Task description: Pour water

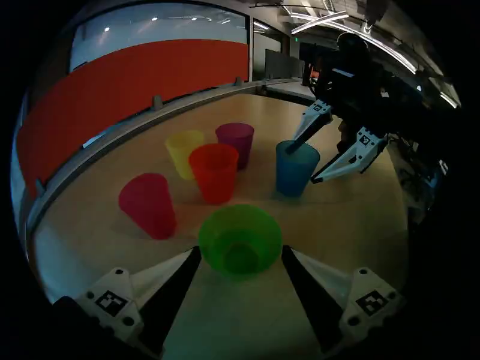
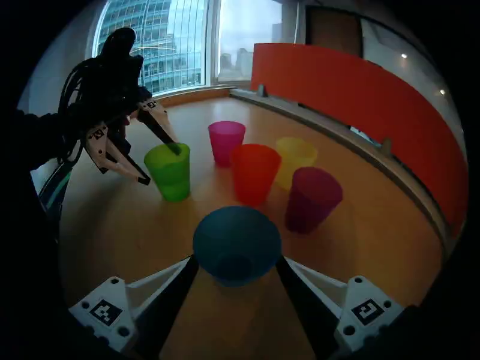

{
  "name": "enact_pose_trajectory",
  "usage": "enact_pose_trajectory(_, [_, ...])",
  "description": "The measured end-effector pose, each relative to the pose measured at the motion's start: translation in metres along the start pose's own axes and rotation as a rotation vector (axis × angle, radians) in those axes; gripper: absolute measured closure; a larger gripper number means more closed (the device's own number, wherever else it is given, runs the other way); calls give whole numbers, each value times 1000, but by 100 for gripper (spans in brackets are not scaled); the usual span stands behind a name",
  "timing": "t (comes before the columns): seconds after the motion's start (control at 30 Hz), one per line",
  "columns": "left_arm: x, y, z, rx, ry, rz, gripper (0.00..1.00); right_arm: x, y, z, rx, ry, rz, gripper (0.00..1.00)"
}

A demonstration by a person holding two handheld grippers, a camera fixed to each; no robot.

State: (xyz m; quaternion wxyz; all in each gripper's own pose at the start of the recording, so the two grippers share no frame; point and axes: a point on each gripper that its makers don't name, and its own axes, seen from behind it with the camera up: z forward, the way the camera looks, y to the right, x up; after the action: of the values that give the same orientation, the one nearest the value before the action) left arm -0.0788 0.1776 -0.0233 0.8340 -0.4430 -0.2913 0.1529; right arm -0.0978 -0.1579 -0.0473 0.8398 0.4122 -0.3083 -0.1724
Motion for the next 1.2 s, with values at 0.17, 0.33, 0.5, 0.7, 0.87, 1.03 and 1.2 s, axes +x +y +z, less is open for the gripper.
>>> enact_pose_trajectory(0.17, [-6, -4, -5, 17, -6, -9, 0, -9, 2, -7, -14, -5, 13, 0])
enact_pose_trajectory(0.33, [-13, -6, -11, 29, -15, -21, 0, -15, 4, -16, -29, -6, 20, 0])
enact_pose_trajectory(0.5, [-17, -6, -19, 41, -15, -27, 0, -20, 5, -23, -44, -5, 26, 0])
enact_pose_trajectory(0.7, [-19, -8, -28, 70, -4, -40, 0, -21, 7, -32, -69, 9, 38, 0])
enact_pose_trajectory(0.87, [-19, -8, -35, 93, 16, -63, 0, -23, 10, -39, -95, 19, 65, 0])
enact_pose_trajectory(1.03, [-18, -13, -44, 139, 45, -78, 0, -21, 16, -47, -134, 45, 93, 0])
enact_pose_trajectory(1.2, [-12, -20, -55, 198, 88, -91, 0, -18, 22, -56, -182, 71, 113, 0])
